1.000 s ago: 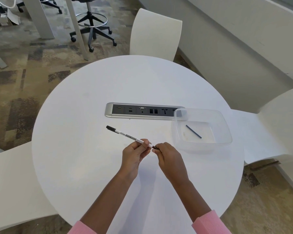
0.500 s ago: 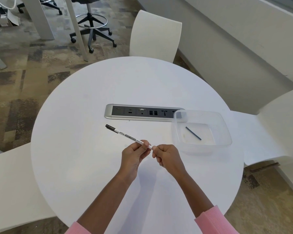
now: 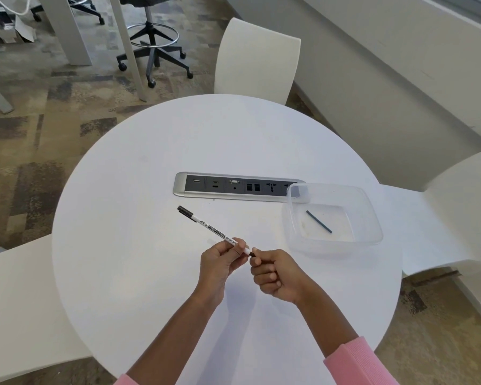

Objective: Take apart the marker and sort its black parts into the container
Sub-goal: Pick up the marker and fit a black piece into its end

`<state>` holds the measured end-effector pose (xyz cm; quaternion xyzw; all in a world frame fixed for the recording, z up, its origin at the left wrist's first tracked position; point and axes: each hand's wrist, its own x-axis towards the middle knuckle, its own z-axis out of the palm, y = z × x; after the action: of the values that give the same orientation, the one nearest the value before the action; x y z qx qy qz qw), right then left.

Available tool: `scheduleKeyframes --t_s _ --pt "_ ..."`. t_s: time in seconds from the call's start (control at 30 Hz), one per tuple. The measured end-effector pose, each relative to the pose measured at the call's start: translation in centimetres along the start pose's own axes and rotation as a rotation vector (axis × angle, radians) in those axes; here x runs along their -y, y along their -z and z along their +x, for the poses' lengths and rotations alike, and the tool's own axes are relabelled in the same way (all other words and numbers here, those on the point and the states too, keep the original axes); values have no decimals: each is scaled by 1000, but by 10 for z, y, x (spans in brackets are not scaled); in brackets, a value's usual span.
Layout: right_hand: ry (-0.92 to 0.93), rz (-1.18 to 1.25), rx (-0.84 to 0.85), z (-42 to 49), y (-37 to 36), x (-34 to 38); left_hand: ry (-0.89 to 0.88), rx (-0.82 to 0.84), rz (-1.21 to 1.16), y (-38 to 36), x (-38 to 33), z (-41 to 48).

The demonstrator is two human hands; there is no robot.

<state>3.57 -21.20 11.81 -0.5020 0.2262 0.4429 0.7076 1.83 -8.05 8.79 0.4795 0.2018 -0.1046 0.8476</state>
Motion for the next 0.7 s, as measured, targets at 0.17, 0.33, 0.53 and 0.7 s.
scheduleKeyframes --t_s 0.17,0.33,0.53,0.7 --pt "433 -632 -347 3 -6 -19 -32 -122 -8 1 1 -1" --pt "799 -1232 -556 2 0 -31 -34 -131 -26 -1 0 -2" --pt "1060 -1358 -626 0 -2 -28 -20 -106 -65 -6 1 -3" --pt "933 -1080 -592 2 -5 -26 -38 -63 -57 -7 -2 -2"
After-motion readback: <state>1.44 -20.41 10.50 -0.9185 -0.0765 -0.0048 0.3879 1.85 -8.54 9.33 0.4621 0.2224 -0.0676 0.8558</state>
